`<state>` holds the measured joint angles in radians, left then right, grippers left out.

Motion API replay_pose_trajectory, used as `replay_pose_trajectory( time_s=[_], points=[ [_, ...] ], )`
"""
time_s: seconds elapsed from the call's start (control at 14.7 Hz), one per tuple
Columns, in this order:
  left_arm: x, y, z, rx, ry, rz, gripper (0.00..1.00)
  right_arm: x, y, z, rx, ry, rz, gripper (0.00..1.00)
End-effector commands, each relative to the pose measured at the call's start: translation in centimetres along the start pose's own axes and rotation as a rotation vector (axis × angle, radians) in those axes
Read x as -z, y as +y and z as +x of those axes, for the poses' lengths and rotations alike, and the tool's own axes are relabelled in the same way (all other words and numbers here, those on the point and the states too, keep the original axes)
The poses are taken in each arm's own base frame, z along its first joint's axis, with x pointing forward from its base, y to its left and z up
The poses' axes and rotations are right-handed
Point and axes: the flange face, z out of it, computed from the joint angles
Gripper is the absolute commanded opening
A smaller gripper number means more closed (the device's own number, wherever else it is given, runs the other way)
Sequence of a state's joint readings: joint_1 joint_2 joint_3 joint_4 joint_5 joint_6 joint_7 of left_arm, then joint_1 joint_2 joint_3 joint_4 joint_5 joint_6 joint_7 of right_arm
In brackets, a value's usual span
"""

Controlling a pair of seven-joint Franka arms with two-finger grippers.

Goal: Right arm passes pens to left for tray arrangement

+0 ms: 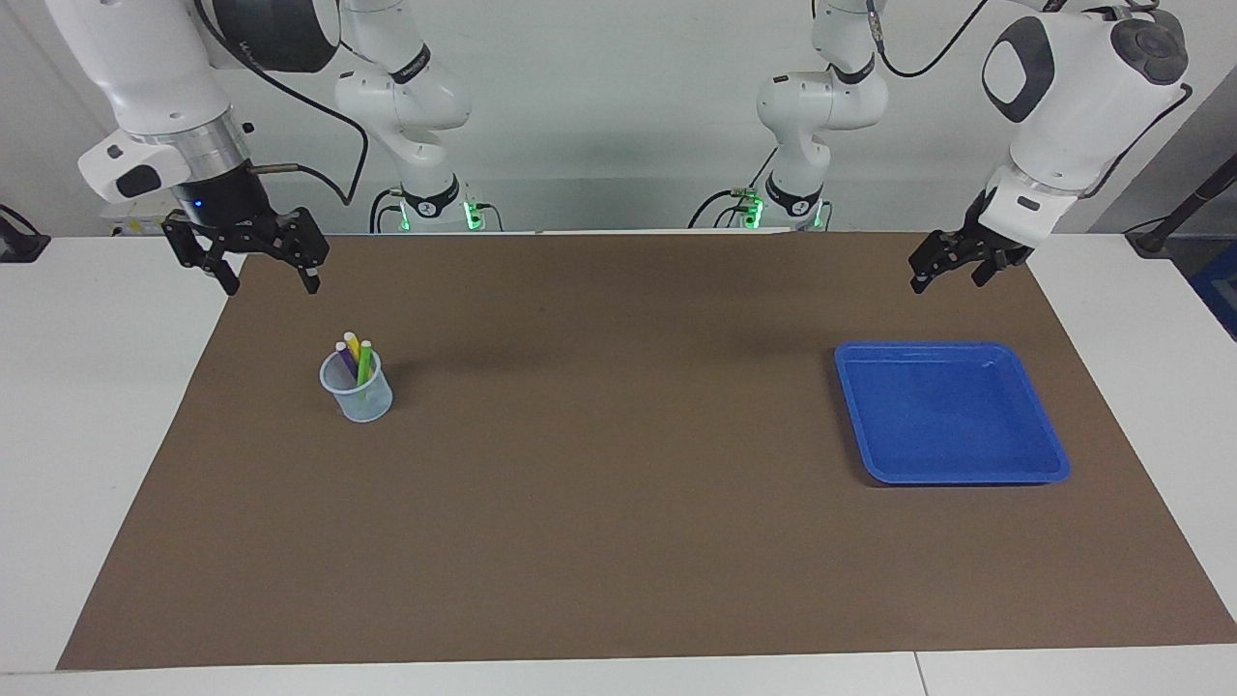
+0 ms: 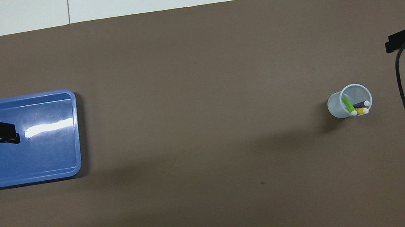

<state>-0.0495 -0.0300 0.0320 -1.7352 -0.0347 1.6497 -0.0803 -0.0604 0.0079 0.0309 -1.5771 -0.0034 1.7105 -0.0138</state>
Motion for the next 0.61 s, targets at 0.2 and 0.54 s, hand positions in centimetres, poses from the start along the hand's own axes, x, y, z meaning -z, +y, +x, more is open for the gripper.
replay_pose_trajectory(
  time_s=[0.2, 0.54],
  points=[
    [0.49, 0.02, -0.67, 0.006, 0.001, 0.012, 1.0, 0.13, -0.15, 0.4, -0.018, 0.013, -0.012, 1.0],
    [0.51, 0.02, -0.66, 0.006, 0.003, 0.012, 1.0, -0.01, -0.48, 0.18, -0.008, 0.008, -0.024, 1.0]
  ],
)
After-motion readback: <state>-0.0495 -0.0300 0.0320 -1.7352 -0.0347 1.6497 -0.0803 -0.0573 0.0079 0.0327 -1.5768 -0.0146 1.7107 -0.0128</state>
